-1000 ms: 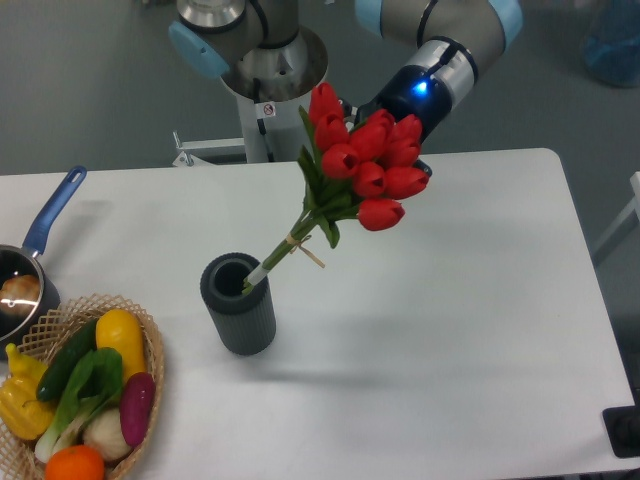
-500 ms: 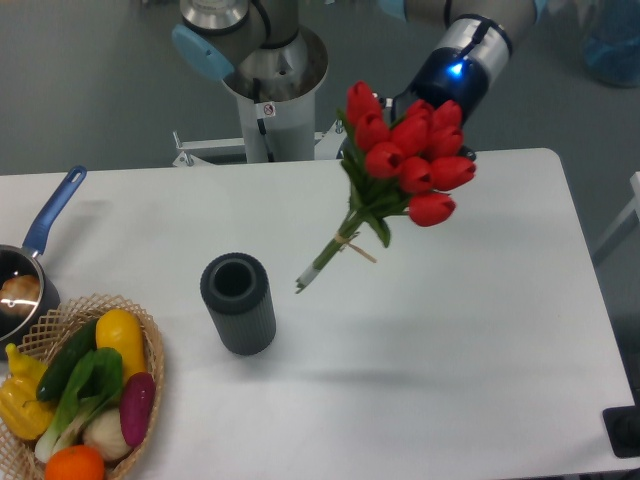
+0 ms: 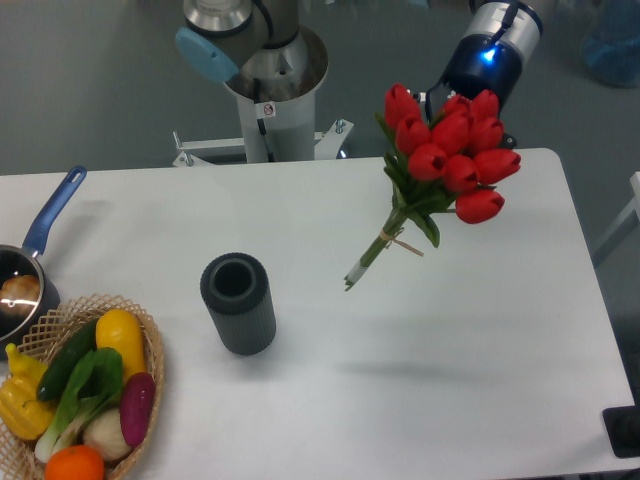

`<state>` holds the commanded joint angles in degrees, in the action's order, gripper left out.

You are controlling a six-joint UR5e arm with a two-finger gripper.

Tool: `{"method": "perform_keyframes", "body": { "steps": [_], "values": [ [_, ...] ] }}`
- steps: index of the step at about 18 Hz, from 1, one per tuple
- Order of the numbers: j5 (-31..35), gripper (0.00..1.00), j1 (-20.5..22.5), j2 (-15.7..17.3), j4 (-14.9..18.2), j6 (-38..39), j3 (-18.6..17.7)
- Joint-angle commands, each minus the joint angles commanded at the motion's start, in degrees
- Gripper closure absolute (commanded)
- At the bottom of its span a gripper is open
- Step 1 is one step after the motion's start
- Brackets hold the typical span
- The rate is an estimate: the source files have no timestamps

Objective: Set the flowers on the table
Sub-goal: 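Lift the red tulip bouquet up out of the grey vase, then swing the bouquet beside the vase and lower it toward the table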

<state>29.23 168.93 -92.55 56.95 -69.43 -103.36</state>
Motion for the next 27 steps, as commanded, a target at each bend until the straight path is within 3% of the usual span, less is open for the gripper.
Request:
{"method": "perform_keyframes", "body": {
  "steps": [5,10,16,24,27],
  "values": [
    [17.67,0.59,-3.95,-0.17,0.09,-0.18,1.58],
    [35.07,0.59,-10.19,-2.37,0.26,-0.27,2.29],
    [49.76,0.59,-14.67,-4.39,0.26,-0.27,2.11],
    [68.74,0.59,-23.55,-12.03,0.35,-0.27,3.25],
    [72.63,0.59,-25.57,-14.14,0.26,-0.18,3.25]
  ]
}}
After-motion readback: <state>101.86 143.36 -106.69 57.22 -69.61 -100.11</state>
